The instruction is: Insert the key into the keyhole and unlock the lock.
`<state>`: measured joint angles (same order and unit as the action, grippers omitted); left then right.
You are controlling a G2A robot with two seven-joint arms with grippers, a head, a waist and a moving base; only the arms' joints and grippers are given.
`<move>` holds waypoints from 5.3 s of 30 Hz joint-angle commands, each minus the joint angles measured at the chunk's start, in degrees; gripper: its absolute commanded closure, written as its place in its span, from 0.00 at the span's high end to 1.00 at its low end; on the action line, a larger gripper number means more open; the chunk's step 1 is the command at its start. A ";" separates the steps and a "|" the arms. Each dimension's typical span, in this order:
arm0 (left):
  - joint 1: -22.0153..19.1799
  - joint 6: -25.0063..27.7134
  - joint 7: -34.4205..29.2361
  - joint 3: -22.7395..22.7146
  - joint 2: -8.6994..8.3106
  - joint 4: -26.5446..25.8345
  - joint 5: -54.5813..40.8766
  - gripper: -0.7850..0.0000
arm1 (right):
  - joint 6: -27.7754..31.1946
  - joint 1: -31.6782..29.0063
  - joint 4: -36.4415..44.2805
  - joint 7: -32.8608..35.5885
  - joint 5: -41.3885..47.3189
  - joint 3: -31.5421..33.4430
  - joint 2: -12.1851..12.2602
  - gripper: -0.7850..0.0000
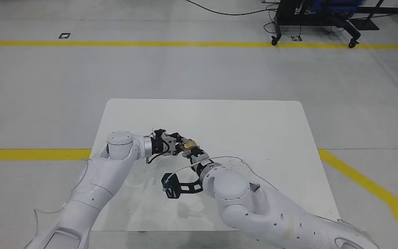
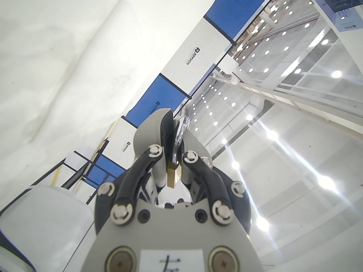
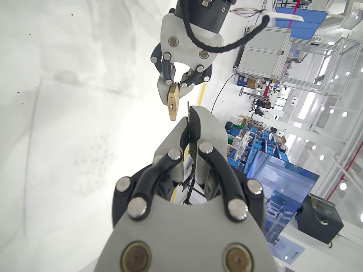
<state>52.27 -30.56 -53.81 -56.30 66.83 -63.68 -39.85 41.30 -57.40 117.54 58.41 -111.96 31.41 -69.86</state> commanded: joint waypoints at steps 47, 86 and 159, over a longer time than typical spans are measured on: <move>-0.75 -2.10 -4.13 0.55 0.37 1.80 -5.10 0.00 | 5.25 -5.73 -1.01 -7.00 -3.37 9.24 -0.69 0.00; -0.84 -2.65 -4.84 0.32 0.45 2.43 -8.04 0.00 | 5.45 -6.65 -2.48 -8.70 8.73 17.10 -3.23 1.00; 7.07 28.64 -2.85 -7.48 -1.15 -10.84 4.13 0.00 | 9.77 -7.94 -28.36 -73.02 37.42 27.02 3.30 0.60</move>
<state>59.35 -2.02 -56.98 -63.78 65.70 -74.49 -36.31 50.99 -65.34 89.11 -14.58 -74.46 58.41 -66.57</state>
